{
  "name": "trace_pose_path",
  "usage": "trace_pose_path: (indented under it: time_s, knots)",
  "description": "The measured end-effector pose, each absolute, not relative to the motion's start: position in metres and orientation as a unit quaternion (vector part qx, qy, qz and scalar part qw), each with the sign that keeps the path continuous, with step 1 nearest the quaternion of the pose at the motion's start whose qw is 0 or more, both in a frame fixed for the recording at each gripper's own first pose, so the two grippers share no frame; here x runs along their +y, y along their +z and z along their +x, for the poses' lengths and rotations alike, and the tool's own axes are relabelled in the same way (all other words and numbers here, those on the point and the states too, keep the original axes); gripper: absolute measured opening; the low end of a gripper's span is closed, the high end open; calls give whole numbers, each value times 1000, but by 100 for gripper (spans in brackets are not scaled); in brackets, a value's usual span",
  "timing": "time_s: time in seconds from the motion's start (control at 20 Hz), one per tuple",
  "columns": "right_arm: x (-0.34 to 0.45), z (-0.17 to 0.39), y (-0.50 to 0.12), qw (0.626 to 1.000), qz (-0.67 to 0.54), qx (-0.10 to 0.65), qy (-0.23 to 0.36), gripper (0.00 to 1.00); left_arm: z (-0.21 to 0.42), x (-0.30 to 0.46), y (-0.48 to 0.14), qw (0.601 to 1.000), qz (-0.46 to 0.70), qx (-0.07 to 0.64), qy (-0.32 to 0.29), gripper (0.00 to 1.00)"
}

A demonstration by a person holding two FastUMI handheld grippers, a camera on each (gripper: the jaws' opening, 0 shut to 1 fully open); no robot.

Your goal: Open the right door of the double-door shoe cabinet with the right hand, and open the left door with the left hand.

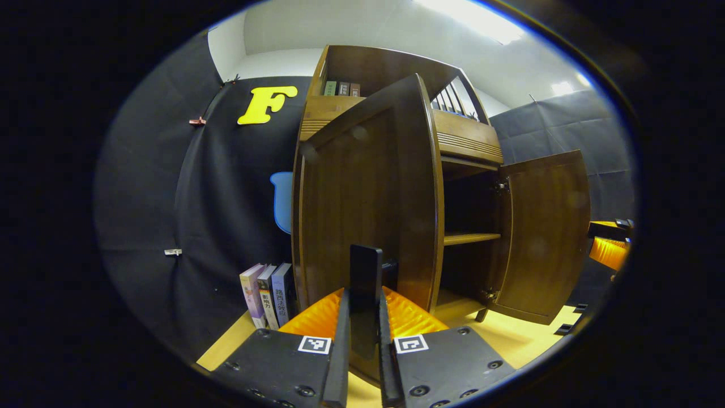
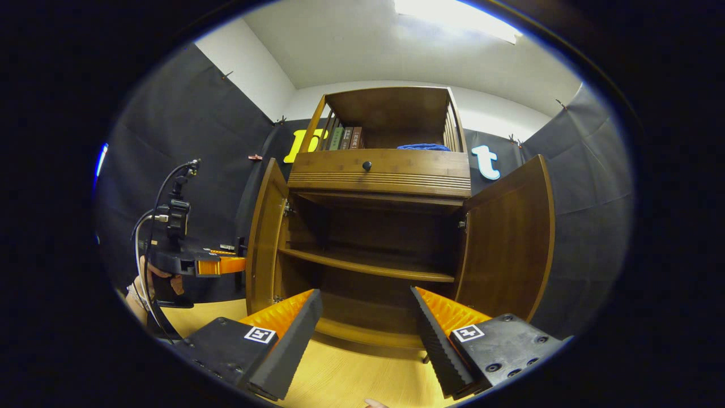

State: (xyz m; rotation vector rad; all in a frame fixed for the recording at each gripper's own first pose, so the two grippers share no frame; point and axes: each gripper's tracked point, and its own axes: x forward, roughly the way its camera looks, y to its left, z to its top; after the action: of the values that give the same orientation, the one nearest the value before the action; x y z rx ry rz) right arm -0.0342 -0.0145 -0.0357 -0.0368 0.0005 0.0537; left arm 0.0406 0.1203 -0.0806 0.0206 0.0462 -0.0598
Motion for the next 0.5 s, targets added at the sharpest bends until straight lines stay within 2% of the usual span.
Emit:
trace_pose_path:
  time_s: [0.5]
  knots:
    - [-5, -20, -50, 999, -5, 14, 43, 97, 23, 155, -87, 999, 26, 21, 15, 22]
